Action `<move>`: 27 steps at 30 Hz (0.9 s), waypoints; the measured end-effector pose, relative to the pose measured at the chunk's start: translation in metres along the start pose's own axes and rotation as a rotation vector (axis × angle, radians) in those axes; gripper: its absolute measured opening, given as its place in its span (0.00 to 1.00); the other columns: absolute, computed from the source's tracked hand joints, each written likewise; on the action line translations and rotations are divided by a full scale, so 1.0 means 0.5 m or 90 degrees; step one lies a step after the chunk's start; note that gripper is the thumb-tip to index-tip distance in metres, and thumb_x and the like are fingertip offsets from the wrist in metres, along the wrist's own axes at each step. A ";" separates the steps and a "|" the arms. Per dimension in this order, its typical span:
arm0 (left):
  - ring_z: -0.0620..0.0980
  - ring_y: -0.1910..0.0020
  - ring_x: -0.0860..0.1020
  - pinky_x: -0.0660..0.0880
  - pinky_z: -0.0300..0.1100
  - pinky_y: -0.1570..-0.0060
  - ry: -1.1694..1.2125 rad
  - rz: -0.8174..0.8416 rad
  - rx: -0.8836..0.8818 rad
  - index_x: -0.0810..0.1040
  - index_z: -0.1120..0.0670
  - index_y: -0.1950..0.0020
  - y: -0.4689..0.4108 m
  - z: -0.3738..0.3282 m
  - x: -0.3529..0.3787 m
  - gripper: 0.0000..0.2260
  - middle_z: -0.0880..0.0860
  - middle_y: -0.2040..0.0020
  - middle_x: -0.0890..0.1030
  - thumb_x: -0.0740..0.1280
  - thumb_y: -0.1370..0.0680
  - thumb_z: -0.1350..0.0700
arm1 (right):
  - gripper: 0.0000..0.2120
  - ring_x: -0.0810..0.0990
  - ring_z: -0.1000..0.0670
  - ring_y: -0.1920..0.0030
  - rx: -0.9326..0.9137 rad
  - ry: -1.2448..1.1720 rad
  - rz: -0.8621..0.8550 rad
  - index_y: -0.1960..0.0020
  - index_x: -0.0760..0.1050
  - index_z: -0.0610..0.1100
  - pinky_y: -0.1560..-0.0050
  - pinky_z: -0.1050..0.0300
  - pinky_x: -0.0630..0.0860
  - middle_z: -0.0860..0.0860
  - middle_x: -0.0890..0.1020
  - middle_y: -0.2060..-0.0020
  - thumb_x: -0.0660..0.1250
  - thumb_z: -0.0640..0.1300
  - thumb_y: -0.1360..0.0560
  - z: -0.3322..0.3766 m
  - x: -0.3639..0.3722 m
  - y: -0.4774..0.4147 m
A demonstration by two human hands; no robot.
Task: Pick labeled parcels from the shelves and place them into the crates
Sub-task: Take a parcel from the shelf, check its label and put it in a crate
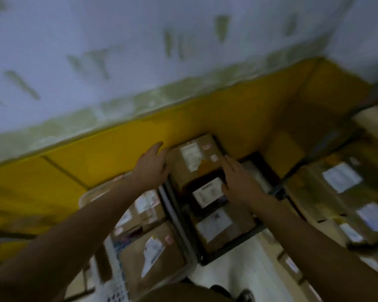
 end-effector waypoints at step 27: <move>0.52 0.28 0.69 0.67 0.45 0.32 0.430 -0.181 0.279 0.69 0.53 0.25 -0.286 -1.187 -0.376 0.22 0.54 0.26 0.69 0.64 0.17 0.46 | 0.32 0.66 0.47 0.24 0.334 -0.533 -0.514 0.18 0.52 0.50 0.26 0.46 0.67 0.50 0.62 0.21 0.59 0.59 0.17 -0.674 -0.469 0.625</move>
Point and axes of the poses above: each hand's wrist, its own y-axis away from the middle knuckle, its own x-axis out of the palm, z = x × y, the point moved 9 cm from there along -y, towards the middle knuckle
